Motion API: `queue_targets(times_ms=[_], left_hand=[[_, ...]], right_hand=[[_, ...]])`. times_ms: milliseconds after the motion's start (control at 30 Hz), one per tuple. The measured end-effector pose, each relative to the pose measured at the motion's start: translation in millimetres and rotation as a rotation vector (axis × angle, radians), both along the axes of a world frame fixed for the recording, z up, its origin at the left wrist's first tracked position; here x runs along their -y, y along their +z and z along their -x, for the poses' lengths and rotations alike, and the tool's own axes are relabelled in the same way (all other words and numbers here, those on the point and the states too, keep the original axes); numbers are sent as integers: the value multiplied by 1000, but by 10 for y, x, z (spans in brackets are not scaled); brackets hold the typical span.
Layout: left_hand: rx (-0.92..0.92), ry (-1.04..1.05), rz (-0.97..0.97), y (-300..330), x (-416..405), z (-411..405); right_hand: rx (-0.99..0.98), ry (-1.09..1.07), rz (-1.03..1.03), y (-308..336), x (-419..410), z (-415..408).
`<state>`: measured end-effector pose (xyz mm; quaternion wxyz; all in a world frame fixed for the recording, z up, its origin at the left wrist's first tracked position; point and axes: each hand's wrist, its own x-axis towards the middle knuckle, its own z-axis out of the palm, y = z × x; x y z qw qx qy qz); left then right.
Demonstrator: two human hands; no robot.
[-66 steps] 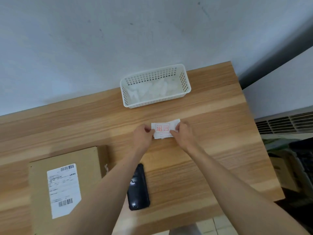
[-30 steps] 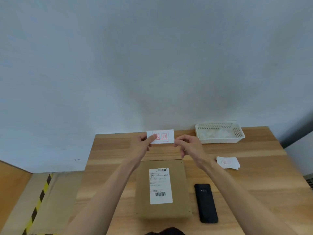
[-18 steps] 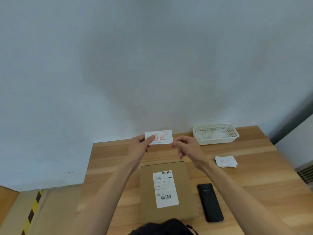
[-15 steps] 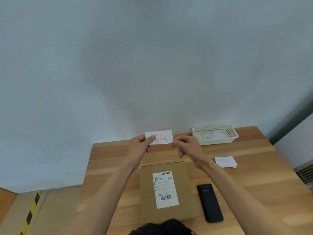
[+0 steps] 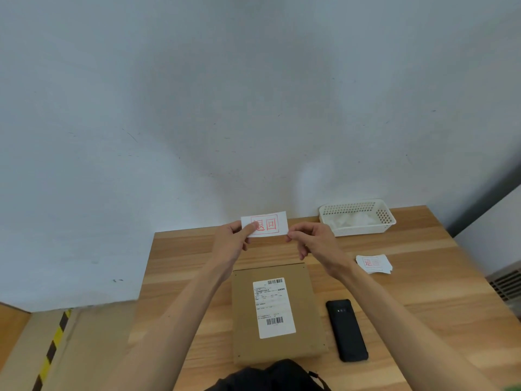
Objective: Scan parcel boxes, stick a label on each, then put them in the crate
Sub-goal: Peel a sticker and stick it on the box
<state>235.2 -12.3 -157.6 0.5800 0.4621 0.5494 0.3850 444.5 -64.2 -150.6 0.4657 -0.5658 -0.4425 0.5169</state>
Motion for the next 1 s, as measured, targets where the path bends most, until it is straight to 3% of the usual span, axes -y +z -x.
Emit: queue_targets(times_ms=[433, 600, 767, 1000], left_hand=[[-96, -18, -64, 2, 31, -34], [-377, 27, -380, -52, 100, -95], [-503, -202, -778, -7, 219, -268], [-544, -231, -867, -96, 212, -338]], right_hand=[[9, 88, 3, 18, 64, -34], [-35, 26, -5, 0, 79, -19], [-62, 4, -9, 1, 99, -10], [-52, -2, -34, 28, 132, -23]])
